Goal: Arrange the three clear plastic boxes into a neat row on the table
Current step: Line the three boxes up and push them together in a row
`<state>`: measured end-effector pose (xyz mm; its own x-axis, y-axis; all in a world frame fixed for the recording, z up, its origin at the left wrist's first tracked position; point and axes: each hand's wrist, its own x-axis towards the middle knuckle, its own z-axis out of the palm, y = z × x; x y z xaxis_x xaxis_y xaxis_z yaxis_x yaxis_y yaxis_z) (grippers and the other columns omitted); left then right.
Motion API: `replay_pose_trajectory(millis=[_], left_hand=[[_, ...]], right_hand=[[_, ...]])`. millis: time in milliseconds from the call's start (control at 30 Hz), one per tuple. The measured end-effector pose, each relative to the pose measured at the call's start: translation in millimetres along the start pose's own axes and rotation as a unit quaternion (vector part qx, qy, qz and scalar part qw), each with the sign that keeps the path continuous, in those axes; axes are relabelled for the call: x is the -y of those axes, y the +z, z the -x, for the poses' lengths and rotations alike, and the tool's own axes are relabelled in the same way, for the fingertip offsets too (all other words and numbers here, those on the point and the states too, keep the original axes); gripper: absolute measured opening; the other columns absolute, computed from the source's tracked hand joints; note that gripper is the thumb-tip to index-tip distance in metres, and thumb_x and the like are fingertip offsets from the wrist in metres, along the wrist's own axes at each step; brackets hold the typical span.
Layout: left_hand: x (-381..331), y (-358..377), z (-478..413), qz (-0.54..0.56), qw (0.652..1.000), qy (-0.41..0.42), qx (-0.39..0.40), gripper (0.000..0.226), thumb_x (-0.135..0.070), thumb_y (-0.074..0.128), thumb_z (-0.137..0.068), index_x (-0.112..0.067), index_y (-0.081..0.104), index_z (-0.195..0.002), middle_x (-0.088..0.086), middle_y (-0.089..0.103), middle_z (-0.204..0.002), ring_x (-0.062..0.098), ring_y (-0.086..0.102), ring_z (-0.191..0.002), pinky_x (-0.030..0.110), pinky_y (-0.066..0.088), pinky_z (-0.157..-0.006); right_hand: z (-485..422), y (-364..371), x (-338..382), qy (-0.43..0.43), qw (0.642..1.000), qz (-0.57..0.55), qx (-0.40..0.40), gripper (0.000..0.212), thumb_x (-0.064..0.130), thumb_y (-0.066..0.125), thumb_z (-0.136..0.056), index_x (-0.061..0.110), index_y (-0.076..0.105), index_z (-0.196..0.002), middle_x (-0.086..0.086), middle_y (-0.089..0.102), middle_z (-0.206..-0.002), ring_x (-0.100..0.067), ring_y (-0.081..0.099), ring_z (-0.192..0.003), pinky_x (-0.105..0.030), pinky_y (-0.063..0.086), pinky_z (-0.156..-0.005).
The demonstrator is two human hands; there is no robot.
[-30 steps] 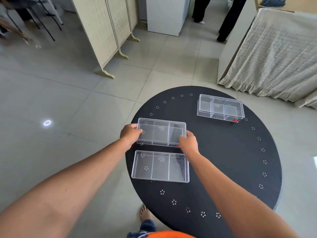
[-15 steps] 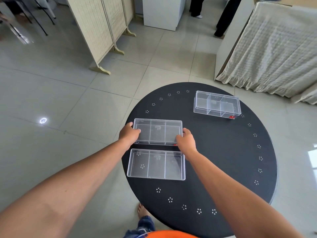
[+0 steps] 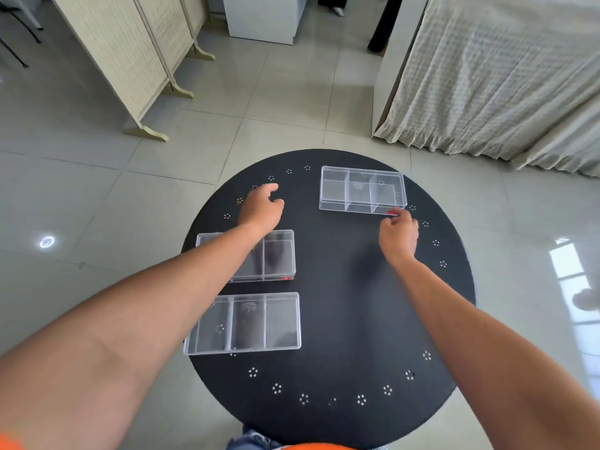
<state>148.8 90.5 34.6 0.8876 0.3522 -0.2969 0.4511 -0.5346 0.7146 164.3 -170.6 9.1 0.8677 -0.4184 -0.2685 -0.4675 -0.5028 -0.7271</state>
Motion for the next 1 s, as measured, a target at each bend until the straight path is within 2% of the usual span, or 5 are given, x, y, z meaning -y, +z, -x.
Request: replay_pose_trajectory(millis=[500, 567, 667, 800, 1000], left_hand=[[-63, 112, -58, 0.110, 0.983, -0.117, 0.091, 0.073, -0.036, 0.053, -0.095, -0.016, 0.019, -0.157, 0.002, 0.024, -0.163, 0.025, 0.029, -0.148, 0.040, 0.027, -0.116], [-61, 114, -62, 0.116, 0.981, -0.121, 0.096, 0.069, -0.035, 0.053, -0.095, -0.016, 0.025, -0.155, 0.002, 0.030, -0.161, 0.025, 0.034, -0.145, 0.040, 0.030, -0.115], [-59, 114, -65, 0.125, 0.980, -0.106, 0.112, 0.046, -0.025, 0.054, -0.094, -0.017, 0.052, -0.139, 0.001, 0.059, -0.138, 0.021, 0.057, -0.122, 0.030, 0.042, -0.097], [-59, 108, -63, 0.141, 0.979, -0.089, 0.116, 0.038, -0.010, 0.052, -0.091, -0.020, 0.065, -0.125, 0.001, 0.068, -0.113, 0.015, 0.060, -0.082, 0.022, 0.044, -0.070], [-33, 68, -60, 0.157, 0.982, -0.082, 0.072, 0.027, -0.015, 0.054, -0.087, -0.028, 0.072, -0.102, -0.006, 0.074, -0.103, 0.018, 0.067, -0.096, 0.029, 0.051, -0.085]], right_hand=[[-101, -36, -16, 0.069, 0.983, -0.084, 0.145, 0.056, 0.045, 0.051, -0.088, 0.020, 0.053, -0.138, 0.006, 0.057, -0.134, -0.019, 0.055, -0.122, -0.029, 0.037, -0.091], [-107, -32, -14, 0.078, 0.982, -0.088, 0.147, 0.050, 0.035, 0.048, -0.096, 0.017, 0.049, -0.143, 0.002, 0.057, -0.135, -0.021, 0.051, -0.126, -0.032, 0.037, -0.096], [-115, -23, -11, 0.059, 0.982, -0.081, 0.162, 0.017, 0.029, 0.042, -0.096, 0.020, 0.054, -0.087, 0.002, 0.053, -0.081, -0.019, 0.044, -0.073, -0.031, 0.034, -0.065], [-111, -14, -2, 0.052, 0.980, -0.100, 0.162, 0.025, 0.020, 0.037, -0.101, 0.020, 0.061, -0.105, 0.009, 0.060, -0.082, -0.006, 0.051, -0.068, -0.017, 0.040, -0.057], [-87, 10, 14, 0.038, 0.981, -0.122, 0.148, 0.035, 0.015, 0.038, -0.096, 0.021, 0.070, -0.109, 0.007, 0.065, -0.081, -0.016, 0.056, -0.071, -0.024, 0.041, -0.058]])
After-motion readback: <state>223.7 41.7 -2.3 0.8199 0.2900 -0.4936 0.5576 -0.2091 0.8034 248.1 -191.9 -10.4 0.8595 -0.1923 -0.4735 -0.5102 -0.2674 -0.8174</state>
